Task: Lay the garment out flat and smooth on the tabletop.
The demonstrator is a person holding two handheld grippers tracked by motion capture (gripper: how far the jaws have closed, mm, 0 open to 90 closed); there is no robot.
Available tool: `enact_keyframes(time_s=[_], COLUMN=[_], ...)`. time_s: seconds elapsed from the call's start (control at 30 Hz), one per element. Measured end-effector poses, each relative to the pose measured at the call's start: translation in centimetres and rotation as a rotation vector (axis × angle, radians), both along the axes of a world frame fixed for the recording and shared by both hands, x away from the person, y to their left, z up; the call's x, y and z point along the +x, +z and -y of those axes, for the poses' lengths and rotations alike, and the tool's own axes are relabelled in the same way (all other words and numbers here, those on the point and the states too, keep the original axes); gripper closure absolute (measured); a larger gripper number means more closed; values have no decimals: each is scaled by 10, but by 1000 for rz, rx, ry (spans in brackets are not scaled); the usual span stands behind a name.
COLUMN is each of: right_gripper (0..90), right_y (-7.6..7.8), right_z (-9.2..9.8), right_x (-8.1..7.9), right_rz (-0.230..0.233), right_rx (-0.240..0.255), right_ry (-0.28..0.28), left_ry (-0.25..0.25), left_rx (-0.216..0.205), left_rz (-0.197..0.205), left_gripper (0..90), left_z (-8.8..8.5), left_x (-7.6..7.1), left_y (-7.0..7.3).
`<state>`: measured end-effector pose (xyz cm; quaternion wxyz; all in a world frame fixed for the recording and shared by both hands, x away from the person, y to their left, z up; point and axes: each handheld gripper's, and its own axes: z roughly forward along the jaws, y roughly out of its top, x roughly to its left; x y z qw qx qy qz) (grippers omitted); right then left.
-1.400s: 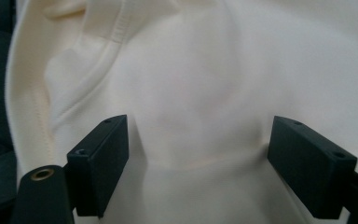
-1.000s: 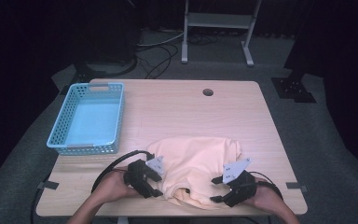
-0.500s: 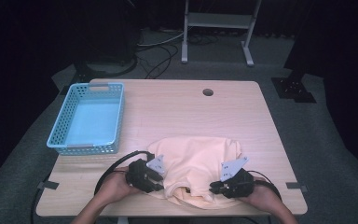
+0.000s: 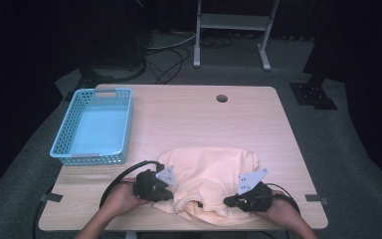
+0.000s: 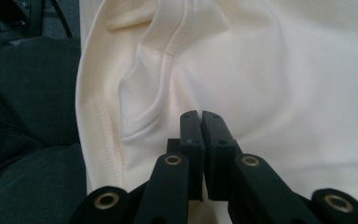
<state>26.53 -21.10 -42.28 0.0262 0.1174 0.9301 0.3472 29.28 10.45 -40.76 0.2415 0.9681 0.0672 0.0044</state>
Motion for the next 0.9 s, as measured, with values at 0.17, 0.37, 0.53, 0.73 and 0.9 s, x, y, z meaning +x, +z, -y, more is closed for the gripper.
enact_keyframes(time_s=[0.17, 0.37, 0.53, 0.73, 0.9], right_gripper=[878, 871, 651, 616, 831], right_y=[5, 7, 5, -2, -2], right_z=[-1, 0, -1, -9, -9], right_x=[-3, -1, 0, -2, -1], right_rz=[1, 4, -30, -19, -12], right_rx=[7, 4, 8, -42, -27], right_ry=[16, 13, 33, 46, 26], left_ry=[-13, -9, -13, -9, 13], left_rx=[-5, -41, -8, -7, -18], left_rz=[-7, -22, -17, 2, 2], left_gripper=[888, 741, 633, 646, 799], left_z=[-2, -2, 5, 9, 9], left_x=[-3, -4, -6, -7, -4], left_y=[4, 6, -2, -3, -4])
